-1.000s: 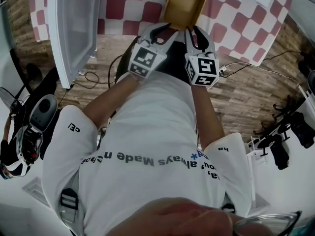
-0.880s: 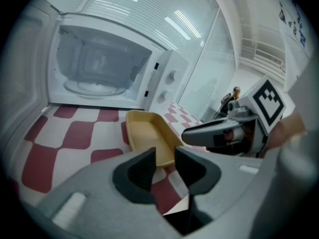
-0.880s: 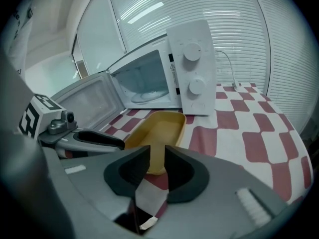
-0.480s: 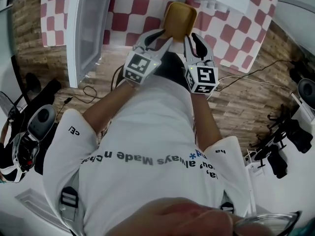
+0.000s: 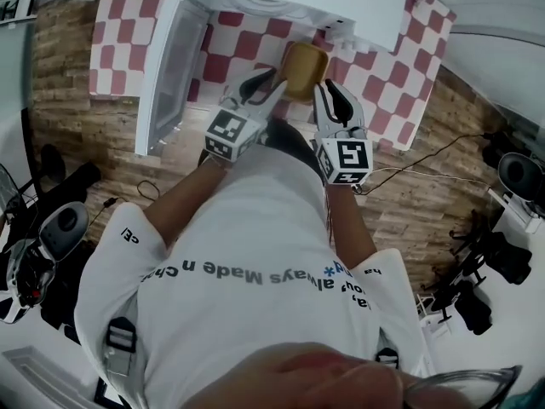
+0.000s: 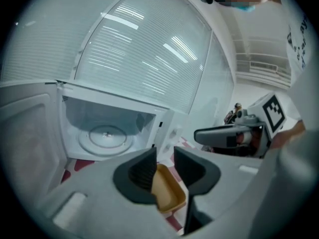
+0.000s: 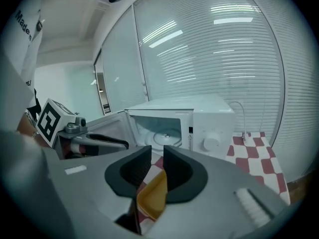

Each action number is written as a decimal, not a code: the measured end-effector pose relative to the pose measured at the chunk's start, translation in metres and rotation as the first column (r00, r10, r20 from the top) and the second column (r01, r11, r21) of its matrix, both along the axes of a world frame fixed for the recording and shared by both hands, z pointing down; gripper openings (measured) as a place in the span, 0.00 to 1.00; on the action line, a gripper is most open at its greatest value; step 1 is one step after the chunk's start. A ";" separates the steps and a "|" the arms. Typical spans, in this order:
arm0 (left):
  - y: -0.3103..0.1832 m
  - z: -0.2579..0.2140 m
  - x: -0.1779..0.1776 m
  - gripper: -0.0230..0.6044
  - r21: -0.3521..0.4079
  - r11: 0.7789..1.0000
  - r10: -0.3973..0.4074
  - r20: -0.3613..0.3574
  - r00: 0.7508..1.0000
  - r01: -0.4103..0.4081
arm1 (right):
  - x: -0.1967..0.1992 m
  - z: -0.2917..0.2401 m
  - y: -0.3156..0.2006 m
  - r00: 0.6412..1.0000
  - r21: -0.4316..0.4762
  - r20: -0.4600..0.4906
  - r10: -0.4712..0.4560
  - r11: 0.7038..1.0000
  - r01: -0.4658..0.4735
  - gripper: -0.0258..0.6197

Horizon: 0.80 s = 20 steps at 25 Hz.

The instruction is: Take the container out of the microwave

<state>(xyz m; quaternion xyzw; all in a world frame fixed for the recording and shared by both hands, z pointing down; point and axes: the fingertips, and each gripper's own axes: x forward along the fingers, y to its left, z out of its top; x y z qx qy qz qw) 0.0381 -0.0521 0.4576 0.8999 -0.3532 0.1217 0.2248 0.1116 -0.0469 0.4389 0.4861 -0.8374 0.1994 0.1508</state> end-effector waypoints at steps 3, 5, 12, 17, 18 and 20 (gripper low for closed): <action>-0.005 -0.025 -0.006 0.21 0.036 0.999 -0.016 -0.021 1.000 0.016 | -0.004 -0.026 -0.002 1.000 0.037 0.011 -0.014 0.999 0.013 0.16; -0.005 -0.045 -0.008 0.21 0.060 0.998 -0.007 -0.035 0.999 0.009 | -0.007 -0.044 -0.002 0.999 0.061 0.018 -0.027 0.998 0.026 0.16; -0.006 -0.114 -0.013 0.21 0.151 0.988 0.037 -0.069 0.997 -0.027 | -0.019 -0.104 -0.001 0.997 0.134 0.035 -0.075 0.988 0.070 0.16; -0.010 -0.160 -0.018 0.20 0.217 0.976 0.039 -0.102 0.994 -0.016 | -0.023 -0.149 -0.001 0.994 0.205 0.037 -0.108 0.974 0.098 0.16; -0.009 -0.167 -0.018 0.20 0.226 0.974 0.041 -0.105 0.994 -0.016 | -0.024 -0.157 0.000 0.993 0.215 0.039 -0.112 0.971 0.101 0.16; -0.006 -0.180 -0.020 0.20 0.237 0.971 0.044 -0.107 0.993 -0.018 | -0.024 -0.172 0.003 0.992 0.231 0.044 -0.118 0.967 0.104 0.15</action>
